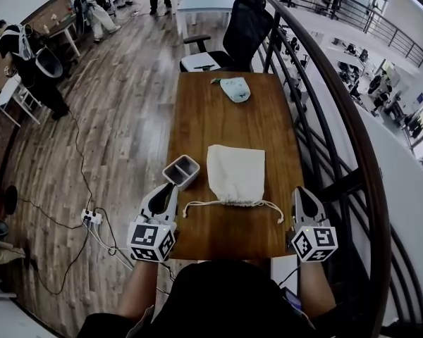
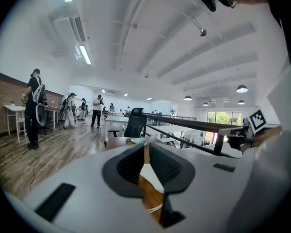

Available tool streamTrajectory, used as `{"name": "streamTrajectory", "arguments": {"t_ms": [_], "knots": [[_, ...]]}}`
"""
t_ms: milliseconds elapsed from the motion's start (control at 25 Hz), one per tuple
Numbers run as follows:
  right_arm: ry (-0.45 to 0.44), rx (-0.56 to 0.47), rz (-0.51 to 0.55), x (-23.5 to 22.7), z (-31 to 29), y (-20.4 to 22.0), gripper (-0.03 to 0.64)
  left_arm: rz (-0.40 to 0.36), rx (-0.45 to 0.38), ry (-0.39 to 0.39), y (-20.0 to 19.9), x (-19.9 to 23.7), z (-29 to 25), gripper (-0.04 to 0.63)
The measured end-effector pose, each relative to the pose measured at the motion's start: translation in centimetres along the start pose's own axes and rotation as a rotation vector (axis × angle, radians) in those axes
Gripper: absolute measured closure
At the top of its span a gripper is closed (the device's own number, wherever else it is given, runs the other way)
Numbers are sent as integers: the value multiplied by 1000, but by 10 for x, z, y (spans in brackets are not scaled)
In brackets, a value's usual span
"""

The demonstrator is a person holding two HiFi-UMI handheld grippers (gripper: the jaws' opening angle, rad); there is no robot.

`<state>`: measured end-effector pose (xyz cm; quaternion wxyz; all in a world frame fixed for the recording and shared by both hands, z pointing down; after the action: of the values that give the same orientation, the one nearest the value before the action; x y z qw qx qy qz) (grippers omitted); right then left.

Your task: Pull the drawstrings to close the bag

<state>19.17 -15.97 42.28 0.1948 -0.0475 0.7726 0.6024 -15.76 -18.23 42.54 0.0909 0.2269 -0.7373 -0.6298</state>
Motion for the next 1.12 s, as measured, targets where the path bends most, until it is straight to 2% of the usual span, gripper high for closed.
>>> {"name": "streamTrajectory", "arguments": {"t_ms": [280,720,1120], "knots": [[-36,-9,-21,3,2,-3,623,12,-69,0,-12,-2,13,554],[-54,-17,-16,-1,-5,-4,624,82,-58,-10,1,3,14,557],[-54,-11,-20,-6,-10,0,624,81,-48,9,3,0,6,558]]}}
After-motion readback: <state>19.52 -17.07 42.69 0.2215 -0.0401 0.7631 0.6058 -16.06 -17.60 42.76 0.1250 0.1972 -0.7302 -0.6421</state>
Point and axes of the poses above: the fingertips, and each gripper's own axes: z backward along the fingers, x to its left, y out of its underside, the point moved 2 cm from there along z, backward along the fingers, and after that the axes turned 15 degrees about -z, right-handed, at the moved point
